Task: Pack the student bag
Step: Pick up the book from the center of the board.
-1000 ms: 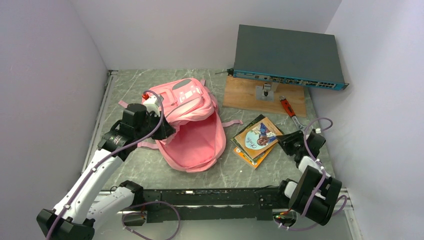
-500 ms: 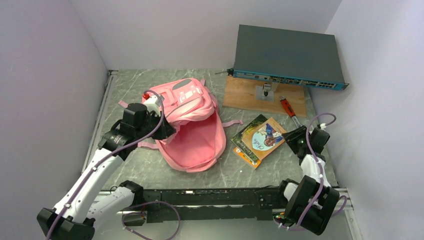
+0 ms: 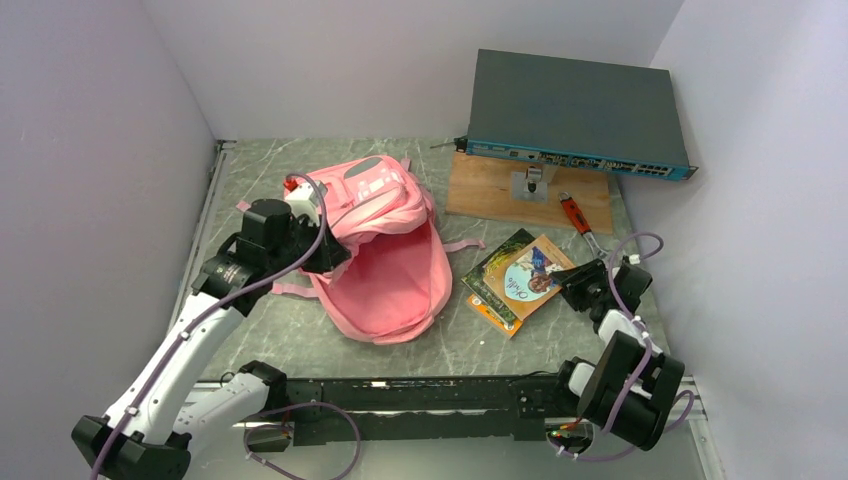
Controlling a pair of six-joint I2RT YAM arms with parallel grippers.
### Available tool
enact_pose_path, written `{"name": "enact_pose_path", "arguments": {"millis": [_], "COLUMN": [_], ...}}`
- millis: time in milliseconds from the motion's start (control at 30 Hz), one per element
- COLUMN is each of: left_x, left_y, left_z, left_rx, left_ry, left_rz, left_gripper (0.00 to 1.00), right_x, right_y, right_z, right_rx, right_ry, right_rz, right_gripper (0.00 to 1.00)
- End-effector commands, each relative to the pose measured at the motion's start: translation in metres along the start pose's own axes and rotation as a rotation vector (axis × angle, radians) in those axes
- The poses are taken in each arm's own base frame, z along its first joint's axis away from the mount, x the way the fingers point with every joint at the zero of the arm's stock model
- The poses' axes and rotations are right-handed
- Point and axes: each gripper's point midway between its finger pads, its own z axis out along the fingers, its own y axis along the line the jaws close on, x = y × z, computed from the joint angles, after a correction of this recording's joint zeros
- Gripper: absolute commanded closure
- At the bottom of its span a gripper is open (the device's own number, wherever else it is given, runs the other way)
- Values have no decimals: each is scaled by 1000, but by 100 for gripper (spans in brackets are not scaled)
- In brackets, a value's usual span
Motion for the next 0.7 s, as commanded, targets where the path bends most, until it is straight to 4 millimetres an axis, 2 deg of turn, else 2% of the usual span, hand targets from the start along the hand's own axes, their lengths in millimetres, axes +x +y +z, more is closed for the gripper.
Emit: {"name": "enact_pose_path", "arguments": {"millis": [0,167,233,267,300,500,600,667], "left_x": [-57,-74,-77,-78,-79,-80,-80,-79], "left_y": [-34,-47,-50,-52,-52,-53,-53,-53], "left_z": [-30,-47,-52,-53,-54,-56,-55,-53], "left_rx": [88,120,127,133,136,134,136,140], "left_ry": [-171,-226,-236,-246,-252,-257,-257,-250], "left_rz": [69,122,131,137,137,135,133,127], "left_gripper": [100,100,100,100,100,100,100,100], "right_x": [-20,-38,-44,-45,-46,-45,-25,-12], "right_y": [16,18,26,32,37,71,106,138], "right_z": [-3,-22,-31,-34,-37,-49,-50,-55], "right_rx": [-42,51,43,28,11,-51,-122,-185], "right_ry": [-62,-133,-162,-173,-176,-138,-60,-34], "right_rz": [-54,-142,-177,-189,-196,-241,-273,-302], "right_gripper": [61,72,84,96,100,100,100,100]}}
